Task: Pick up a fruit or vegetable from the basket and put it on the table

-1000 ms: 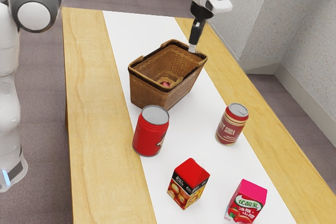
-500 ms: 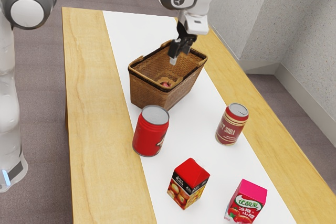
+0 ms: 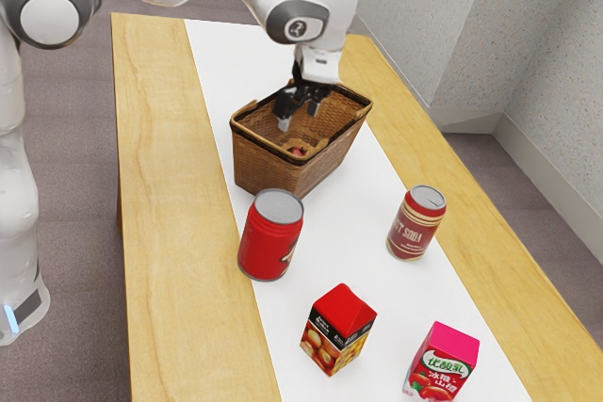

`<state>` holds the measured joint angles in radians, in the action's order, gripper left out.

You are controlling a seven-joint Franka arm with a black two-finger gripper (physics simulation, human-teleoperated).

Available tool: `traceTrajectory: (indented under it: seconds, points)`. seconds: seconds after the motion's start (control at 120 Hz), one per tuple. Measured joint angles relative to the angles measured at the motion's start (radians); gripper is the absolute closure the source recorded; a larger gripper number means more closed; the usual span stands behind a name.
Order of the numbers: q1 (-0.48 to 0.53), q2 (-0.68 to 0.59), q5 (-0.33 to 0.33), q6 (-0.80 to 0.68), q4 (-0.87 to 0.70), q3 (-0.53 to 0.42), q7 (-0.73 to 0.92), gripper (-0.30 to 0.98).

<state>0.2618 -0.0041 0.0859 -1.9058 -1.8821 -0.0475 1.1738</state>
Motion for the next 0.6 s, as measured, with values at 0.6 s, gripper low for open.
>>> traceTrajectory:
  seconds: [0.6]
  points:
    - [-0.044, -0.007, -0.030, -0.056, -0.063, -0.002, 0.090, 0.00]
